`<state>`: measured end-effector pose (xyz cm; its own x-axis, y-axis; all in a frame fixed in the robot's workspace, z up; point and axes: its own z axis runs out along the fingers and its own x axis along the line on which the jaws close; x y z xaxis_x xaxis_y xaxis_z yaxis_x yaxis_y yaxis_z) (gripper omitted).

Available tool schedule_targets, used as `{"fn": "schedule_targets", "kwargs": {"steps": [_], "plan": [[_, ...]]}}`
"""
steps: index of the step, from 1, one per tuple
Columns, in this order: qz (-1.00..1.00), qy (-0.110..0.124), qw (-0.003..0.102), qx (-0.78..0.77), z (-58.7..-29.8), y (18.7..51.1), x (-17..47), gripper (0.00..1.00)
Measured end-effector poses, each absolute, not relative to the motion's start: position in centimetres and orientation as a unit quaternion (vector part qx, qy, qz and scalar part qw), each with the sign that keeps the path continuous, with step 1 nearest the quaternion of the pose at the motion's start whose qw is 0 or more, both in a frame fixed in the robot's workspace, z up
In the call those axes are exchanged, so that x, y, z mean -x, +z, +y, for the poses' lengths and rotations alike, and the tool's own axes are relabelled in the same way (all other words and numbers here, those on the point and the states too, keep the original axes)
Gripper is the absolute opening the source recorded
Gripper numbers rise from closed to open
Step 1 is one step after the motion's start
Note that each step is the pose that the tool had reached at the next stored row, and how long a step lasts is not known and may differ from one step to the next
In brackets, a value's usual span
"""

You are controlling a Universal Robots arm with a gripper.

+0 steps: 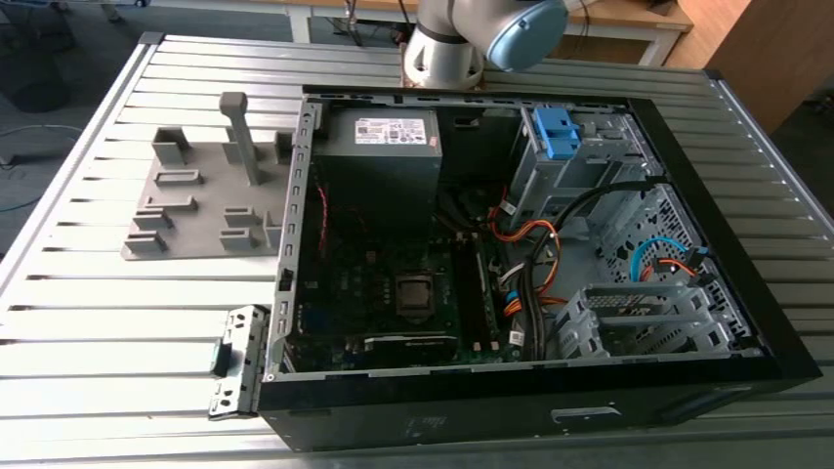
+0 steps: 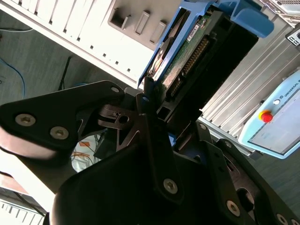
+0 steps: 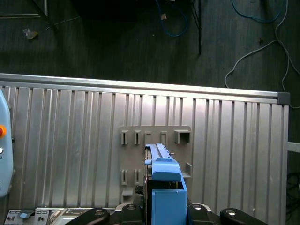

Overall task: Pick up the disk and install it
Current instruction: 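Pick up the disk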

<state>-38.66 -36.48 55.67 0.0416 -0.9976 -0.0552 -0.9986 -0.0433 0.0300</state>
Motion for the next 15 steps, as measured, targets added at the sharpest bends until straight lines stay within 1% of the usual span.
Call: {"fn": "schedule_targets", "kwargs": {"steps": [15], "plan": [[0.692, 0.030, 0.008, 0.722, -37.12, 55.66, 38.66, 0.36]]}}
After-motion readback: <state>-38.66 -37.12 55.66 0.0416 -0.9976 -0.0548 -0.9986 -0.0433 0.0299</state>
